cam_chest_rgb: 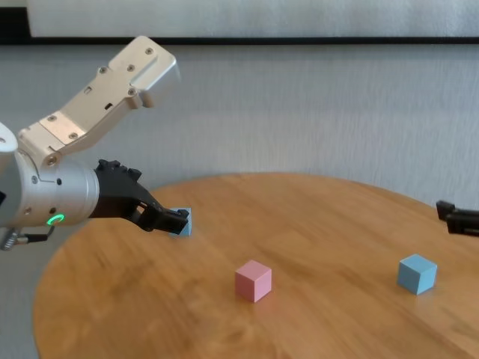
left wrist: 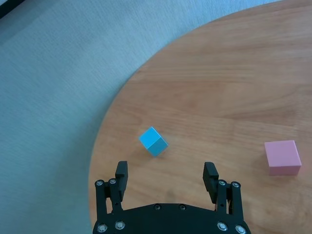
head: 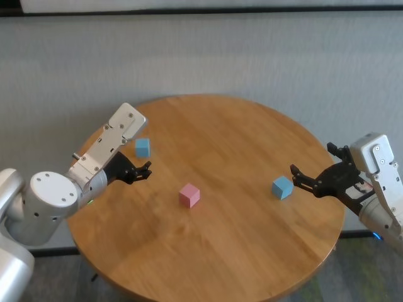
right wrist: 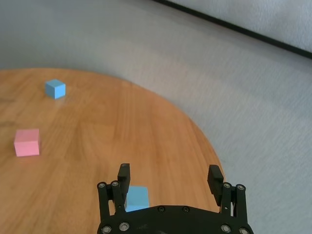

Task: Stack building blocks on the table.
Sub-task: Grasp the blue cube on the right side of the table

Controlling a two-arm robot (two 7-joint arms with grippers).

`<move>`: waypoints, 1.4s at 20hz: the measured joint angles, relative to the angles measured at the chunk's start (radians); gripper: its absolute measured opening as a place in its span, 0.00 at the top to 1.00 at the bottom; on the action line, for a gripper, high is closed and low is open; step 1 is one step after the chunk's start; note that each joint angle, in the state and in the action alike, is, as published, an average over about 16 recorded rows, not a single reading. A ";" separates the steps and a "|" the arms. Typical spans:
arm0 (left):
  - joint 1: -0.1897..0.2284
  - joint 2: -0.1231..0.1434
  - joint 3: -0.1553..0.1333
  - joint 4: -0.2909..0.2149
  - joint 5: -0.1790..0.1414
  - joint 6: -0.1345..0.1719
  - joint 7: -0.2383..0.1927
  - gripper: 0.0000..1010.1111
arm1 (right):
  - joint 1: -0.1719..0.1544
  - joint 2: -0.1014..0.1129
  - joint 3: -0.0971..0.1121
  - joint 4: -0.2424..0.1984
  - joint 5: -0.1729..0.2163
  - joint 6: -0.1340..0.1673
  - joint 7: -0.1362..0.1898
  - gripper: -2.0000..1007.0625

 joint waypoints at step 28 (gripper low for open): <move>-0.008 -0.010 0.008 0.011 -0.006 0.001 -0.005 0.01 | 0.054 -0.114 0.025 0.119 0.040 0.214 0.127 0.00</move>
